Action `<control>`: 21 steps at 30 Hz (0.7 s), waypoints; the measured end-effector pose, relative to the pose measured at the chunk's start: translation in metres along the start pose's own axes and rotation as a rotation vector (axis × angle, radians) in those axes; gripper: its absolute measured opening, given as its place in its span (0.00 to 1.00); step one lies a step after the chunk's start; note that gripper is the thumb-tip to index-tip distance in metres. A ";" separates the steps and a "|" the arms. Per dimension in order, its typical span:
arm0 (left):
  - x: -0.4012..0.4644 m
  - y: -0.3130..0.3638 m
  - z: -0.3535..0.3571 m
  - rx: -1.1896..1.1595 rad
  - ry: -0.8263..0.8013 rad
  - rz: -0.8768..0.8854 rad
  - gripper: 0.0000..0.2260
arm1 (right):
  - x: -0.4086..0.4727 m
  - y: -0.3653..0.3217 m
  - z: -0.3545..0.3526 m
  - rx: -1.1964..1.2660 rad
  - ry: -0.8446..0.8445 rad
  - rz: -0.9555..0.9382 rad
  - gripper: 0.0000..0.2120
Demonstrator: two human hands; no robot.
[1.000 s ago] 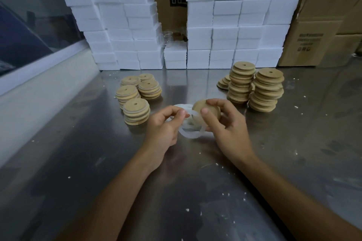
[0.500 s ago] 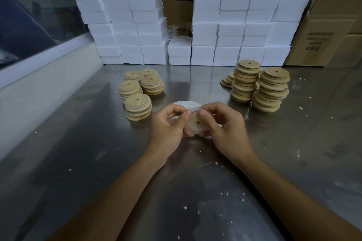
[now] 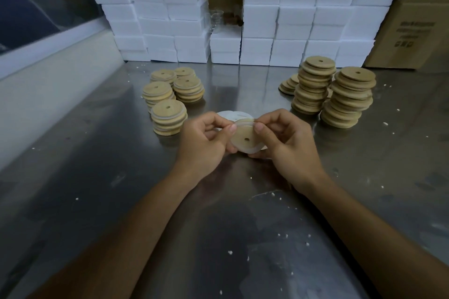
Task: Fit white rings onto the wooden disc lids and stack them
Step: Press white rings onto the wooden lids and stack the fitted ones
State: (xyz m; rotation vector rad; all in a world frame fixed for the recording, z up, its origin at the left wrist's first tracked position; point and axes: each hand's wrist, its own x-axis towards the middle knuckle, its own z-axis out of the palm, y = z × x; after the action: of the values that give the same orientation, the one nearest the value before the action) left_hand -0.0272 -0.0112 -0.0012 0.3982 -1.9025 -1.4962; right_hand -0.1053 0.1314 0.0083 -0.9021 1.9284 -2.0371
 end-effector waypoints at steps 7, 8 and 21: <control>-0.001 0.006 -0.004 -0.017 -0.048 -0.027 0.05 | 0.004 0.005 -0.008 -0.102 -0.009 -0.030 0.03; -0.001 0.006 -0.005 -0.025 -0.051 -0.038 0.05 | 0.005 0.005 -0.009 -0.082 -0.018 -0.007 0.03; -0.005 0.007 -0.010 0.311 -0.051 0.212 0.07 | -0.001 0.012 -0.013 -0.227 -0.010 -0.130 0.04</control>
State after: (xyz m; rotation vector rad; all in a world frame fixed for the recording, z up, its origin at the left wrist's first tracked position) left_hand -0.0153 -0.0135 0.0051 0.2872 -2.1511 -1.0858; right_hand -0.1148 0.1407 -0.0029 -1.1128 2.1812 -1.9014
